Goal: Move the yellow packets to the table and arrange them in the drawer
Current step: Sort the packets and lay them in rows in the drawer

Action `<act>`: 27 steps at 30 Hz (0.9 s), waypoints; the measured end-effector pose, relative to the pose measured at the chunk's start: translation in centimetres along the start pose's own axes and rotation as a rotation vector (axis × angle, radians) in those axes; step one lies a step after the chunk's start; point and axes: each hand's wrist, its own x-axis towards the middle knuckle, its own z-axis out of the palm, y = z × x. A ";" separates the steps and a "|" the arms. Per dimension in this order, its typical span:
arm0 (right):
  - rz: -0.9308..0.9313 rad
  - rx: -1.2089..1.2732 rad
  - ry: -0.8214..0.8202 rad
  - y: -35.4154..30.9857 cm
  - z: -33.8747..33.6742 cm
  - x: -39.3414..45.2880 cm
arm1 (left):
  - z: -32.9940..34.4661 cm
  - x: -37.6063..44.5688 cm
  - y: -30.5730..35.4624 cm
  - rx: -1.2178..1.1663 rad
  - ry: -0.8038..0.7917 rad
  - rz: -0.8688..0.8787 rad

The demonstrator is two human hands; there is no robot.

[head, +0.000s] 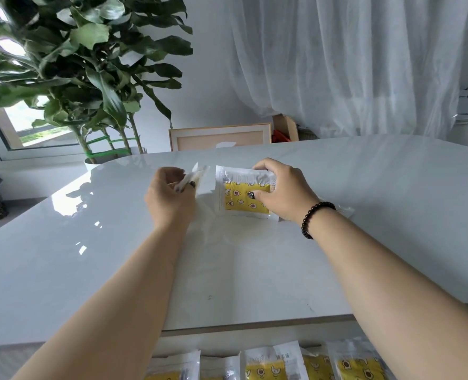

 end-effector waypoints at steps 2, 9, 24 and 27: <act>-0.005 -0.025 -0.040 -0.1 -0.1 -0.1 | 0.2 0.0 -0.3 0.142 -0.055 0.010; -0.005 -0.008 0.008 -0.3 0.5 -0.1 | -0.4 0.2 0.2 0.104 -0.056 -0.101; 0.014 -0.454 -0.414 -3.3 -4.2 1.2 | -4.4 4.7 6.0 1.022 -0.801 0.267; 0.004 -0.671 -0.494 -4.6 -3.3 1.7 | -3.4 3.9 6.6 1.183 -0.892 0.329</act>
